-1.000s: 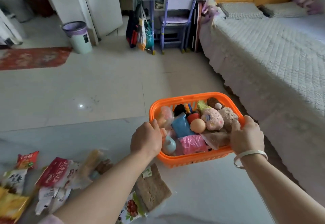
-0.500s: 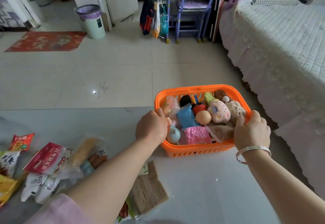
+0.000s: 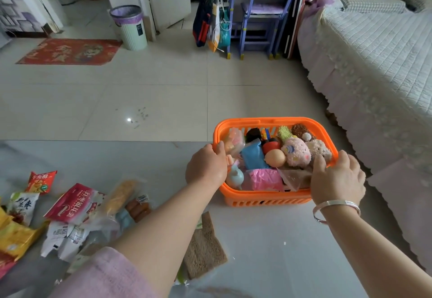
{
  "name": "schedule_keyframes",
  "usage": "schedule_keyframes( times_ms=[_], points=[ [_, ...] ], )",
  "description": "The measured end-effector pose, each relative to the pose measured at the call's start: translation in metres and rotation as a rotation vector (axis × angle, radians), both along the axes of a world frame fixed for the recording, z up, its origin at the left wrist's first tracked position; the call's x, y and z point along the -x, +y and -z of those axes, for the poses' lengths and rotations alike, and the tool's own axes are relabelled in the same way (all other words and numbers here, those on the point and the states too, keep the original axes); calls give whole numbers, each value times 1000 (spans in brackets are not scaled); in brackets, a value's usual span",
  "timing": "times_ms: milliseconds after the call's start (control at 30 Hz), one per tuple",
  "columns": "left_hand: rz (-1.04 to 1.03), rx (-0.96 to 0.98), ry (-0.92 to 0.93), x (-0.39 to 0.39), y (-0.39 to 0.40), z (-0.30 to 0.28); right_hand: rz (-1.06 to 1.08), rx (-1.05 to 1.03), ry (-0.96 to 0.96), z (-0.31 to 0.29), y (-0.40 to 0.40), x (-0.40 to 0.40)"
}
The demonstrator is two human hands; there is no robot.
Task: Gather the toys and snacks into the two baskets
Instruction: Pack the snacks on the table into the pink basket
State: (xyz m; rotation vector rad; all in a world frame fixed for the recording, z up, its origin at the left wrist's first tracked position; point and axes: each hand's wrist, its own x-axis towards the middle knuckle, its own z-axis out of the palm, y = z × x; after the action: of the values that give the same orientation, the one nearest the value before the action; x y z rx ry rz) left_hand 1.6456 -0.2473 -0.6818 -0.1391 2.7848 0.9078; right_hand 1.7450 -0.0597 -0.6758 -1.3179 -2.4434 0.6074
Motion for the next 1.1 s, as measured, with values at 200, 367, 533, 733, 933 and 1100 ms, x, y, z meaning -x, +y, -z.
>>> schedule_keyframes(
  times_ms=[200,367,533,733,933,1100],
  points=[
    [16,-211,-86,-8,-13,-6,-305,-218,195,-13,-60,10],
    [147,-22,61,-16,-35,-17,-552,-373,190,-17,-107,23],
    [160,26,202,-19,-84,-28,-661,-406,210,-31,-165,41],
    [132,92,232,-27,-184,-37,-769,-391,194,-37,-260,63],
    [50,149,229,-26,-290,-49,-864,-300,206,-43,-369,80],
    [-59,149,313,-29,-368,-61,-963,-270,248,-48,-446,89]
  ],
)
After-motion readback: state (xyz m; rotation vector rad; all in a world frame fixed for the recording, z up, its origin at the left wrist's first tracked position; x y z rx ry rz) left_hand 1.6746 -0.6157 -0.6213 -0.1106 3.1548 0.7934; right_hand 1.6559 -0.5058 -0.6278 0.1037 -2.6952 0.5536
